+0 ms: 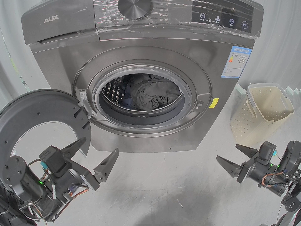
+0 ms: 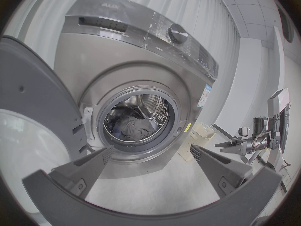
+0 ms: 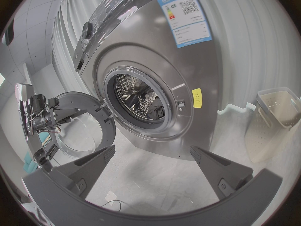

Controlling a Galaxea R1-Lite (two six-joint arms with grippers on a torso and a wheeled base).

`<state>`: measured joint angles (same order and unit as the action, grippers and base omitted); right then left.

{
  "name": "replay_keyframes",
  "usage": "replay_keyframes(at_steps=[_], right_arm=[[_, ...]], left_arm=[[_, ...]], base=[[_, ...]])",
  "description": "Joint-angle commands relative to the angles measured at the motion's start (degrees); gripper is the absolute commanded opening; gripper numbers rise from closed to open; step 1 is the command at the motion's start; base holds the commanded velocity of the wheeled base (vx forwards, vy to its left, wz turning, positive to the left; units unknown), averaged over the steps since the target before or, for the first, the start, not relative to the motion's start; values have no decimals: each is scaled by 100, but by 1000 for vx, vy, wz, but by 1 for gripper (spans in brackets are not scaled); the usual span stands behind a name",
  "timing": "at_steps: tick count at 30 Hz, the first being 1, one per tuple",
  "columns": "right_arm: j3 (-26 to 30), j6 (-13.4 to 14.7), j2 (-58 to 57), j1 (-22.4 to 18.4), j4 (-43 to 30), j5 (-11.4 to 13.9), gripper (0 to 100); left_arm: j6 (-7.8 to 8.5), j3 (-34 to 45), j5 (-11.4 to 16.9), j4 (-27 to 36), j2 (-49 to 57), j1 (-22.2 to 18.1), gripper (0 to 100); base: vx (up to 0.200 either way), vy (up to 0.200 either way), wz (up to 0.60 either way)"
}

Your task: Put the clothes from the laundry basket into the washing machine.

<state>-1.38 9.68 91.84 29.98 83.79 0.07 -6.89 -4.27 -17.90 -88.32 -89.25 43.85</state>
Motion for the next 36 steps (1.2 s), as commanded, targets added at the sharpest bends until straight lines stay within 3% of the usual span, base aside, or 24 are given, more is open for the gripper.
replay_keyframes(at_steps=[1,7,10,15,18,22,23,25,26,27,31,36], right_arm=[[129,16,-554,-264,-91,-183,100],[138,8,-1169,-203,-679,-412,100],[138,43,-1687,-194,-1488,-412,100],[138,157,-2891,-255,-3026,-412,100],[138,96,-3876,-326,-3940,-456,100],[138,78,-4948,-748,-4968,-456,100],[129,16,-5651,-1046,-5566,-447,100],[129,-28,-6012,-1196,-5874,-447,100],[120,-203,-6820,-1574,-6559,-412,100],[129,-291,-7172,-1741,-6832,-385,100],[129,-467,-8358,-2365,-7957,-16,100],[50,-502,-9009,-2971,-8282,441,100]], left_arm=[[38,339,14,-10,505,-210,100],[135,418,5,122,953,-324,100],[267,418,111,430,1313,-483,100],[293,418,225,1150,1973,-579,100],[241,418,172,1810,2447,-597,100],[241,418,76,2882,3212,-606,100],[241,418,41,3629,3774,-773,100],[241,418,49,3998,4047,-984,100],[276,427,137,4868,4724,-1511,100],[293,427,225,5220,5075,-1669,100],[381,427,1122,6283,6481,-2557,100],[372,400,2053,7470,7826,-3550,100]], base=[[-200,0,0],[-200,0,0],[-200,0,0],[-200,0,0],[-200,0,0],[0,0,0],[0,0,0],[0,0,0],[0,0,0],[0,0,0],[0,200,0],[0,200,0]])
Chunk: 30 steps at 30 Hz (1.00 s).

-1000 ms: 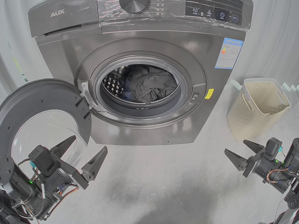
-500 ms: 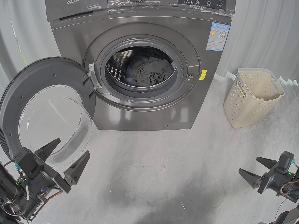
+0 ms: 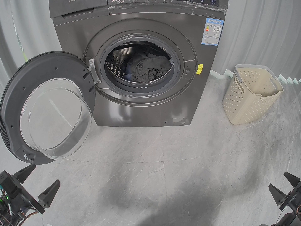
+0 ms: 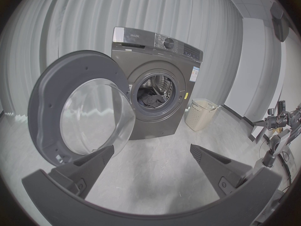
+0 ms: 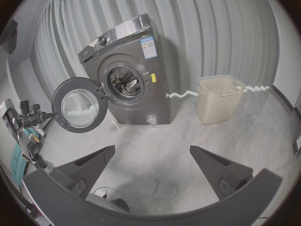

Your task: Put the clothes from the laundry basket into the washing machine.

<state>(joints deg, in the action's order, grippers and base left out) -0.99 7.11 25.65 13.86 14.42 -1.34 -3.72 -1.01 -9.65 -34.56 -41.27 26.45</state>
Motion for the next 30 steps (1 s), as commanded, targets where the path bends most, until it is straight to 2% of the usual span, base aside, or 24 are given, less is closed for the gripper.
replay_keyframes(at_steps=[1,3,5,7,10,11,12,14,15,26,30], right_arm=[[20,-289,-2424,-1412,-1328,574,100],[20,-509,-2486,-1404,-1328,494,100],[46,-640,-2503,-1404,-1328,284,100],[90,-649,-2503,-1404,-1469,73,100],[90,-640,-2503,-1404,-1469,99,100],[90,-684,-2512,-1395,-1460,99,100],[90,-702,-2512,-1395,-1460,108,100],[90,-728,-2512,-1395,-1451,240,100],[90,-737,-2512,-1395,-1451,310,100],[90,-728,-2503,-1412,-1451,292,100],[90,-693,-2512,-1412,-1451,266,100]], left_arm=[[73,66,1317,2278,3186,-1942,100],[82,66,1396,2560,3450,-2215,100],[64,84,1370,2683,3617,-2461,100],[64,84,1361,2876,3889,-2768,100],[196,92,1124,3096,3916,-2795,100],[266,92,790,3271,3907,-2786,100],[249,92,737,3368,3916,-2786,100],[319,75,781,3579,4091,-2681,100],[302,84,790,3544,4127,-2663,100],[293,92,790,3474,4118,-2654,100],[275,92,790,3474,4118,-2654,100]], base=[[0,200,0],[0,200,0],[0,200,0],[0,200,0],[-67,200,0],[-200,200,0],[-200,200,0],[0,0,0],[0,0,0],[0,0,0],[0,0,600]])
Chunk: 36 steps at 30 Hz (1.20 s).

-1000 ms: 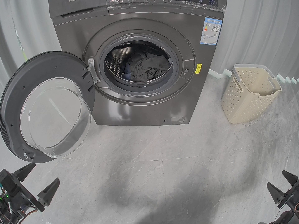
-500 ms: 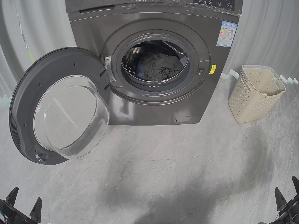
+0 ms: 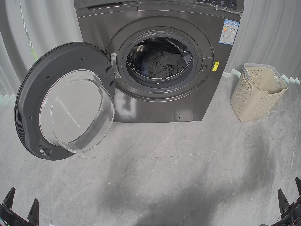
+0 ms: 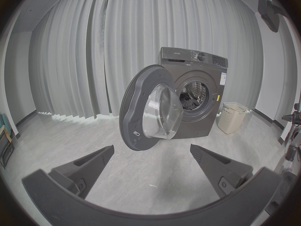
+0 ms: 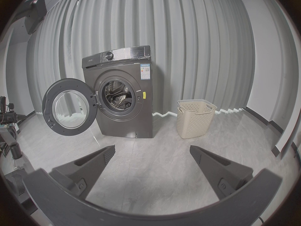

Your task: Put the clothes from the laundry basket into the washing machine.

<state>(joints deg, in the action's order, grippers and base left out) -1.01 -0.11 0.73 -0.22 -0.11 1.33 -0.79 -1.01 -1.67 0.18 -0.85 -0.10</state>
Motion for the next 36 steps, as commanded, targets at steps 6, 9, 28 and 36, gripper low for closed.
replay_keyframes(at_steps=[6,9,28,36], right_arm=[[92,20,-20,4,2,8,100],[92,20,-20,4,2,8,100],[92,37,-20,13,2,8,100],[92,46,-20,13,2,-1,100]], left_arm=[[-17,92,-18,-1,77,10,100],[-17,92,-18,-1,77,1,100],[27,92,9,-1,77,10,100],[53,92,26,-9,77,10,100]], base=[[0,0,200],[0,0,0],[0,95,0],[0,0,0]])
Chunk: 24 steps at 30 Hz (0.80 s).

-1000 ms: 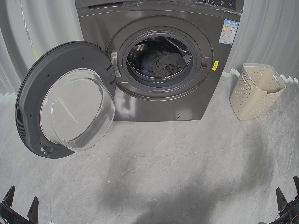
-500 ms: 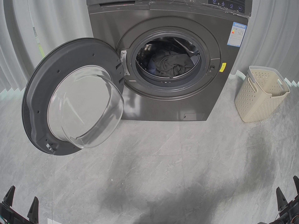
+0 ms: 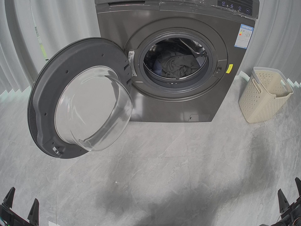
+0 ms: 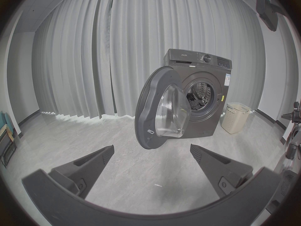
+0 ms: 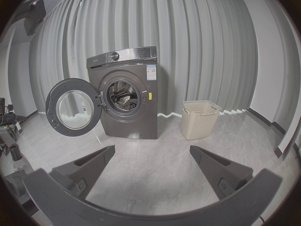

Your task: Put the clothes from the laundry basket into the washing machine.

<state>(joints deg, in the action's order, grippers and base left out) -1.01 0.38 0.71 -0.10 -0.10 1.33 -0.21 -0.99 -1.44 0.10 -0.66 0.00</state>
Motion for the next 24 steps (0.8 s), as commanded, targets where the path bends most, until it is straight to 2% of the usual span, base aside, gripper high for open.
replay_keyframes(at_steps=[1,6,12,15,18,19,20,21,24], right_arm=[[92,-3,-18,1,1,-1,100],[92,-3,-18,1,1,-1,100],[92,-11,-18,-8,1,-1,100],[92,-3,-18,1,-8,-1,100],[92,-3,-18,1,-8,-1,100],[92,-3,-18,1,-8,-1,100],[92,-3,-18,1,-8,-1,100],[92,-11,-18,-8,-8,-1,100],[92,6,-18,-17,-8,-1,100]], left_arm=[[-6,90,3,-1,57,9,100],[3,90,3,-10,57,-9,100],[-14,90,-6,-10,66,-18,100],[258,90,12,-19,66,-18,100],[232,90,56,-45,66,-18,100],[109,-367,3,-353,13,-44,100],[82,-604,-6,-423,-40,-53,100],[3,-1457,-14,-476,-462,-70,100],[12,-2090,126,-238,-1323,18,100]], base=[[200,0,0],[200,0,0],[0,0,0],[0,0,0],[0,0,0],[0,0,0],[0,0,0],[0,0,0],[0,0,0]])
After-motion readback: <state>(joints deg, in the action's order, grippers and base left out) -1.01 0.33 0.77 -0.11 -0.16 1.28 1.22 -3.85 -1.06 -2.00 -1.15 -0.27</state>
